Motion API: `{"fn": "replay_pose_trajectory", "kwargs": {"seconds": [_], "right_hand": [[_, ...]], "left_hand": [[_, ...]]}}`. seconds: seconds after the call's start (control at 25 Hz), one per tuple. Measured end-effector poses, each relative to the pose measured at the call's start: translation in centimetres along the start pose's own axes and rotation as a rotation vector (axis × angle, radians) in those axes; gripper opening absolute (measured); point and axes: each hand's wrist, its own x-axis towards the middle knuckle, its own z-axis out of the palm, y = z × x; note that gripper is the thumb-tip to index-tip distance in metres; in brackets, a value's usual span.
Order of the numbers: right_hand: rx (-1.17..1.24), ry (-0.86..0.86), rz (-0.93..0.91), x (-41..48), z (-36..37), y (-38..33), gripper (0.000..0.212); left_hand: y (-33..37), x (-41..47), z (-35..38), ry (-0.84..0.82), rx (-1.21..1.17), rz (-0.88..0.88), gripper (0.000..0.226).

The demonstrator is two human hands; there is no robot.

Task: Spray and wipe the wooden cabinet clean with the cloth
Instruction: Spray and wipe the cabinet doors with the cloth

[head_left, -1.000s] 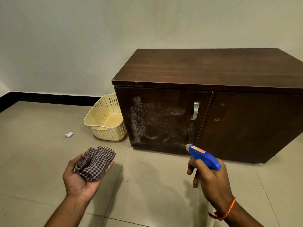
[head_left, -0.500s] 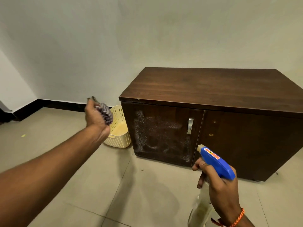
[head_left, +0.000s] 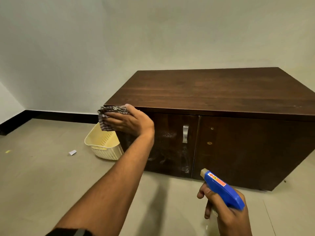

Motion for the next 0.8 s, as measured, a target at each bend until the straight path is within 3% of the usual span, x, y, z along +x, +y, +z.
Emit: {"fn": "replay_pose_trajectory", "kwargs": {"seconds": [0.12,0.24,0.36,0.48,0.56,0.64,0.76,0.8], "right_hand": [[0.006,-0.001,-0.024,-0.1,-0.2,-0.9,0.016],[0.022,0.048,-0.132,-0.1,-0.9,-1.7,0.015],[0.022,0.130,-0.188,0.3,-2.9,-1.4,0.030],[0.091,0.165,-0.158,0.0,-4.9,-2.6,0.061],[0.067,0.163,-0.152,0.3,-5.6,-2.9,0.067],[0.020,0.148,-0.171,0.5,-5.5,-3.1,0.060],[0.016,0.178,-0.250,1.1,-4.7,-2.8,0.017],[0.003,0.190,-0.259,1.4,-4.7,-2.3,0.023]], "left_hand": [[-0.6,-0.3,1.0,0.116,0.055,0.149,0.080],[-1.3,-4.0,2.3,0.024,0.063,0.168,0.080],[-1.2,-11.2,4.7,-0.134,0.121,0.122,0.086],[-0.4,-14.2,5.4,-0.195,0.191,0.224,0.088],[-0.5,-14.4,5.1,-0.205,0.256,0.308,0.089],[-0.5,-15.0,4.8,-0.217,0.335,0.413,0.089],[-0.6,-16.5,4.3,-0.328,0.463,0.642,0.087],[-0.9,-16.8,4.2,-0.368,0.499,0.721,0.086]]}}
